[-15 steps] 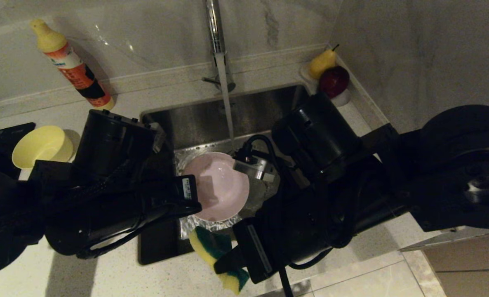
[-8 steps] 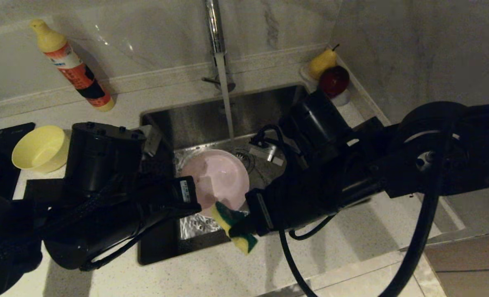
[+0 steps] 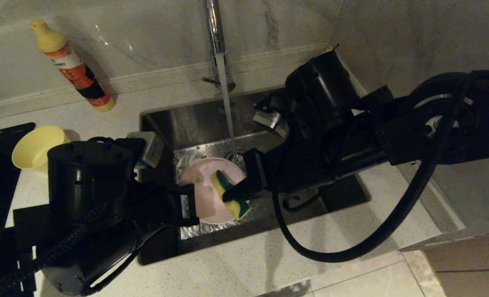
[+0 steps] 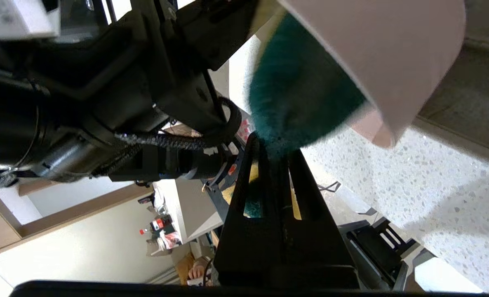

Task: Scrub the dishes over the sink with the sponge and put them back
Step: Wipe the bowl

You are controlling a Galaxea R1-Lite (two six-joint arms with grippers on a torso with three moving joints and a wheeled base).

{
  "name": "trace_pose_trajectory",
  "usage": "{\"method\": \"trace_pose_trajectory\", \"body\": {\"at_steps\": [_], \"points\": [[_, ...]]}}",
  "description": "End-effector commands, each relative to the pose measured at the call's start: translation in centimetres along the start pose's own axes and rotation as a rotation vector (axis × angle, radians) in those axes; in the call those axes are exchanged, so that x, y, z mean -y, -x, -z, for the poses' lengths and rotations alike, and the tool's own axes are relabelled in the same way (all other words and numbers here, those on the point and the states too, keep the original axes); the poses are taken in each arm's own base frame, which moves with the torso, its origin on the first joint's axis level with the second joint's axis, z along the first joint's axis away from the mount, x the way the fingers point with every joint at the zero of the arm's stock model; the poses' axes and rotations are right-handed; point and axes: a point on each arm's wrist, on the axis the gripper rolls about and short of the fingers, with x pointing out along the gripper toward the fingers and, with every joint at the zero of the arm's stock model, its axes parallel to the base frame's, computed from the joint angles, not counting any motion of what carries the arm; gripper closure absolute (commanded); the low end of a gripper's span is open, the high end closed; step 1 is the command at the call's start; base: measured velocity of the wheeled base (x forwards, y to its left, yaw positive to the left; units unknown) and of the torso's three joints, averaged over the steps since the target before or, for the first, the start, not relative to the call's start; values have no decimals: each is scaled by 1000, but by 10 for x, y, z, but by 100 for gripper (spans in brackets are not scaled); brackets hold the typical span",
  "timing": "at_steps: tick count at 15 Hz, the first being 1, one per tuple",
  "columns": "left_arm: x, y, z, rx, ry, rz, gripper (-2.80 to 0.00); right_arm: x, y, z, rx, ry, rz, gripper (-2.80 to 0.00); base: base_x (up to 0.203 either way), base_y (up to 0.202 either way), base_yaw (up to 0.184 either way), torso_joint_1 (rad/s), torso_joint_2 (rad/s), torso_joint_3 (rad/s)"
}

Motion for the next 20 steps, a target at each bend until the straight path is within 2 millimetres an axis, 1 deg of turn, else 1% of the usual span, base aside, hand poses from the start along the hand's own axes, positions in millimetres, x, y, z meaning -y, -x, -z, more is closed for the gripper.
{"method": "trace_pose_trajectory", "body": {"at_steps": [1, 4, 6, 8, 11, 12, 16, 20], "points": [[-1, 0, 5, -1, -1, -1, 0, 5, -7, -1, -12, -11, 6, 0, 0, 0, 0, 0, 0, 0], [-1, 6, 3, 11, 9, 14, 0, 13, -20, -1, -27, -22, 23, 0, 0, 0, 0, 0, 0, 0], [-1, 10, 1, 20, 12, 26, 0, 20, -30, -7, -24, -29, 37, 0, 0, 0, 0, 0, 0, 0], [0, 15, 2, 20, 8, 39, 0, 19, -31, -13, -7, -23, 31, 0, 0, 0, 0, 0, 0, 0], [-1, 18, 7, 10, 1, 42, 0, 19, -35, -14, -6, -22, 27, 0, 0, 0, 0, 0, 0, 0], [-1, 18, 8, 6, -1, 42, 0, 17, -34, -14, -6, -19, 24, 0, 0, 0, 0, 0, 0, 0], [0, 16, 14, -16, -15, 46, 0, 3, -18, -16, 26, 6, -2, 0, 0, 0, 0, 0, 0, 0], [1, 18, 13, -9, -12, 51, 0, 0, -7, -17, 26, -1, 7, 0, 0, 0, 0, 0, 0, 0]]}}
